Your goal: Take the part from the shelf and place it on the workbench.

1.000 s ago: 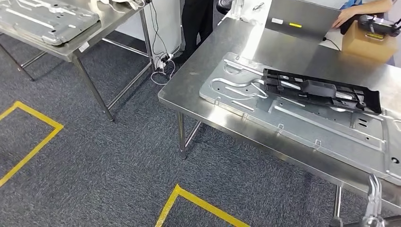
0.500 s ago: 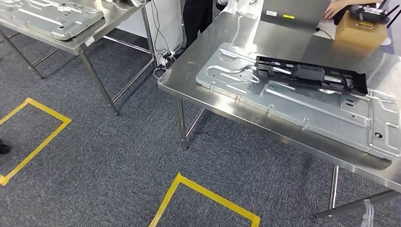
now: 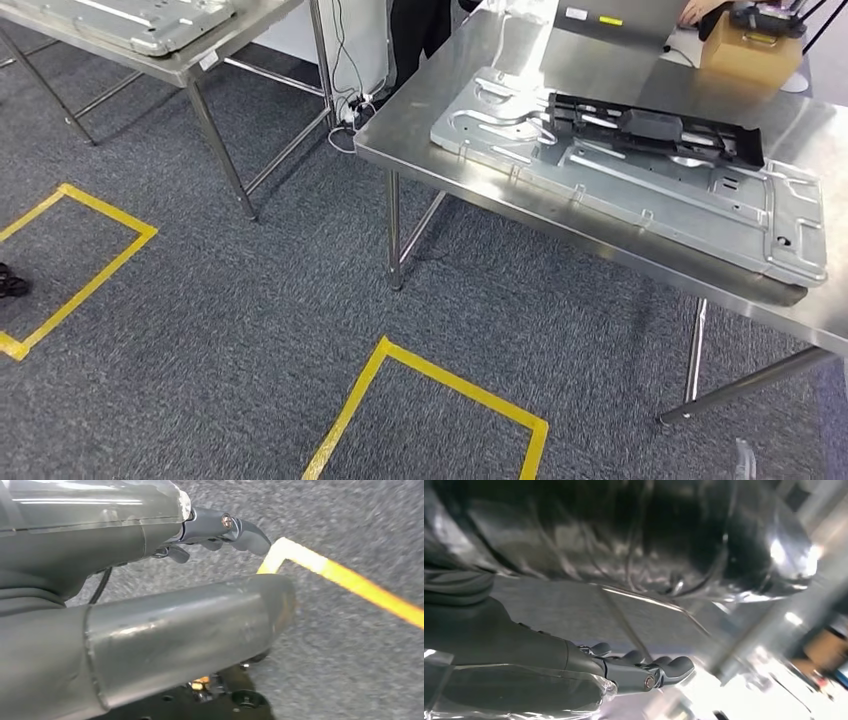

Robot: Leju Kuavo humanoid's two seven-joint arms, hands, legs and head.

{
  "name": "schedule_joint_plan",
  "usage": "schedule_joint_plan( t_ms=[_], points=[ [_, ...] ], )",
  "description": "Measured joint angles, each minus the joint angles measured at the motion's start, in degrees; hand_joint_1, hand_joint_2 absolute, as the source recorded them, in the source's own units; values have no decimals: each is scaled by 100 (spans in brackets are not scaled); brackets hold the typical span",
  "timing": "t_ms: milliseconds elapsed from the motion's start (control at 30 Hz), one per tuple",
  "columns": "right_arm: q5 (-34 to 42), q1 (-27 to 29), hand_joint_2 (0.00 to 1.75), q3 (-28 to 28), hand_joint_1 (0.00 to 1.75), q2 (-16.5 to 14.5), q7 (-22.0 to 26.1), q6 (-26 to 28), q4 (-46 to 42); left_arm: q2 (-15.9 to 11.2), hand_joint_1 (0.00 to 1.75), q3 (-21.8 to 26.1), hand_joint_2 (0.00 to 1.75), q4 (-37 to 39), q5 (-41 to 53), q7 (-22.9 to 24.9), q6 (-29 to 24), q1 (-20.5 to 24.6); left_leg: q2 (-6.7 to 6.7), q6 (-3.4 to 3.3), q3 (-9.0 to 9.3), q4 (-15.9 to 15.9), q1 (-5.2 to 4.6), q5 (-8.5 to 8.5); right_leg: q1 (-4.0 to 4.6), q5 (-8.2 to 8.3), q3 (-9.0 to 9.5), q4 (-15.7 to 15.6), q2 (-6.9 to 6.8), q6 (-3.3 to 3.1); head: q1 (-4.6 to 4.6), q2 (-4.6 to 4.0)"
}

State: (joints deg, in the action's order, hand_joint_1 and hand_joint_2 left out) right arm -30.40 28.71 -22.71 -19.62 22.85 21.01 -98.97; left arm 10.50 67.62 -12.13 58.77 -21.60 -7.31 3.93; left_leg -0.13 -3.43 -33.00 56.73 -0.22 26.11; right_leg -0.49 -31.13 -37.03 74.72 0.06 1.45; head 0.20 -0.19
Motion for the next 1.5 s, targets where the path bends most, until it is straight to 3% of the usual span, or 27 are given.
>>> schedule_joint_plan(
  t_ms=[33, 67, 133, 200, 267, 333, 400, 433, 467, 533, 567, 633, 733, 800, 867, 900, 933, 967, 1033, 1100, 1167, 1233, 1300, 1367, 1433, 1467, 1500],
  points=[
    [-123, -44, 0, -41, 0, 0, -34, 26, 163, 7, 0, 4, 0, 0, 15, 1, -2, 2, -34, 8, -56, 8, -1, -56, 28, 153, 278, -289, 71, -56, -1, -1],
    [-261, -105, 0, -92, 0, -1, -73, 82, 356, 23, 0, 7, 0, -2, 35, 7, -5, 10, -72, 23, -96, 20, -11, -106, 66, 197, 641, -740, 185, -126, 0, 0],
    [-677, -308, 0, -263, 0, -8, -148, 308, 876, 60, 0, 9, 0, -6, 83, 24, -21, 36, -152, 67, -154, 35, -19, -208, 123, 30, 1249, -1642, 352, -244, 0, 0],
    [-1415, -625, 0, -552, 0, -14, -220, 658, 1581, 71, 0, 12, 0, -9, 137, 46, -39, 52, -229, 130, -233, 36, -35, -321, 129, -95, 1414, -2043, 299, -285, -1, 0],
    [-2288, -1019, 0, -994, 0, -16, -276, 1000, 2512, 55, 0, 15, 0, -10, 186, 74, -67, 32, -235, 185, -336, 121, -35, -271, 92, -36, 1372, -2130, 183, -305, -6, 0],
    [-2899, -1421, 0, -1558, 0, 0, -392, 1188, 3614, 43, 0, 18, 0, -11, 229, 104, -100, 10, -151, 247, -519, 577, -10, 131, 62, 49, 1314, -2151, 54, -331, -12, 0],
    [-3140, -1767, 0, -2084, 0, 68, -660, 1237, 4686, 42, 0, 18, 0, -11, 268, 122, -113, 6, -77, 330, -759, 1313, 35, 544, 59, 81, 1233, -2110, -99, -339, -15, 0],
    [-3175, -1929, 0, -2308, 0, 115, -833, 1236, 5180, 40, 0, 18, 0, -11, 284, 126, -113, 3, -54, 367, -810, 1560, 61, 599, 56, 86, 1190, -2076, -181, -331, -14, 0],
    [-3177, -2083, 0, -2516, 0, 164, -1011, 1210, 5644, 39, 0, 18, 0, -11, 298, 130, -114, -3, -29, 398, -753, 1600, 86, 547, 49, 86, 1147, -2035, -253, -320, -15, -1],
    [-3122, -2345, 0, -2859, 0, 237, -1301, 1093, 6375, 33, 0, 18, 0, -11, 313, 135, -121, -12, 86, 438, -315, 1038, 128, 302, 29, 63, 1078, -1934, -375, -279, -15, -1],
    [-3061, -2446, 0, -3013, 0, 269, -1430, 987, 6664, 31, 0, 18, 0, -11, 325, 136, -126, -8, 180, 429, -57, 667, 123, 237, 26, 42, 1050, -1885, -424, -246, -16, 0],
    [-2929, -2610, 0, -3281, 0, 320, -1675, 751, 7120, 28, 0, 18, 0, -11, 353, 130, -132, 4, 330, 360, 194, 238, 87, 201, 36, 5, 1027, -1810, -498, -179, -12, 1],
    [-2765, -2831, 0, -3618, 0, 358, -1989, 483, 7622, 24, 0, 18, 0, -11, 387, 92, -132, 2, 261, 215, 155, 164, 75, 230, 52, -35, 1024, -1755, -555, -85, -6, 1],
    [-2702, -2920, 0, -3788, 0, 368, -2128, 414, 7856, 25, 0, 18, 0, -11, 400, 68, -136, 2, 165, 126, 141, 128, 95, 185, 33, -235, 920, -1512, -348, -12, -5, 1],
    [-2674, -2960, 0, -3927, 0, 383, -2202, 389, 8039, 26, 0, 18, 0, -11, 405, 59, -140, 4, 62, 66, 104, 120, 90, 143, 11, -632, 596, -836, -94, 32, -4, 1],
    [-2667, -2972, 0, -3979, 0, 390, -2217, 383, 8110, 26, 0, 18, 0, -11, 405, 58, -141, 2, 4, 53, 82, 125, 85, 133, 8, -790, 406, -458, -52, 41, -4, 1],
    [-2660, -2981, 0, -4021, 0, 396, -2236, 374, 8170, 26, 0, 18, 0, -11, 406, 57, -143, -3, -62, 47, 68, 132, 81, 126, 7, -843, 270, -202, -39, 43, -5, 1],
    [-2656, -2990, 0, -4055, 0, 400, -2270, 357, 8220, 26, 0, 18, 0, -11, 409, 58, -145, -10, -132, 46, 62, 141, 80, 122, 6, -770, 225, -147, -32, 40, -5, 1],
    [-2664, -3009, 0, -4114, 0, 406, -2429, 277, 8305, 26, 0, 18, 0, -11, 419, 60, -157, -19, -281, 54, 69, 157, 79, 119, 5, -329, 430, -679, 46, 6, -5, 1],
    [-2716, -3023, 0, -4154, 0, 423, -2656, 163, 8380, 34, 0, 18, 0, -11, 429, 64, -173, -11, -416, 89, 56, 170, 71, 107, 6, 20, 708, -1398, 301, -56, -5, 1],
    [-2768, -3045, 0, -4167, 0, 440, -2821, 71, 8440, 42, 0, 18, 0, -11, 436, 67, -189, -3, -529, 162, 7, 168, 80, 73, 21, 88, 787, -1670, 435, -104, -5, 1],
    [-2789, -3085, 0, -4168, 0, 440, -2878, 6, 8477, 40, 0, 18, 0, -11, 439, 66, -204, -20, -601, 239, -28, 157, 93, 39, 15, 131, 794, -1725, 322, -159, -5, 1],
    [-2813, -3108, 0, -4168, 0, 438, -2882, -49, 8502, 37, 0, 18, 0, -11, 441, 62, -217, -35, -409, 290, -119, 336, 75, 162, -13, 185, 825, -1809, 183, -239, -10, 1],
    [-2839, -3107, 0, -4168, 0, 438, -2872, -99, 8519, 35, 0, 18, 0, -11, 442, 57, -223, -27, -134, 334, -406, 952, 70, 533, -15, 205, 827, -1843, 20, -288, -16, 1],
    [-2864, -3104, 0, -4168, 0, 442, -2859, -148, 8532, 34, 0, 18, 0, -11, 443, 51, -223, -26, -54, 382, -717, 1646, 93, 842, -3, 201, 804, -1831, -147, -299, -18, 1],
    [-2882, -3107, 0, -4168, 0, 444, -2850, -174, 8539, 34, 0, 18, 0, -11, 442, 48, -223, -34, -35, 400, -743, 1751, 105, 841, -1, 196, 798, -1823, -225, -295, -18, 1],
    [-2902, -3112, 0, -4167, 0, 446, -2843, -202, 8544, 33, 0, 18, 0, -11, 441, 45, -225, -42, -9, 410, -650, 1620, 115, 734, -1, 187, 799, -1812, -296, -286, -18, 1]
  ],
)
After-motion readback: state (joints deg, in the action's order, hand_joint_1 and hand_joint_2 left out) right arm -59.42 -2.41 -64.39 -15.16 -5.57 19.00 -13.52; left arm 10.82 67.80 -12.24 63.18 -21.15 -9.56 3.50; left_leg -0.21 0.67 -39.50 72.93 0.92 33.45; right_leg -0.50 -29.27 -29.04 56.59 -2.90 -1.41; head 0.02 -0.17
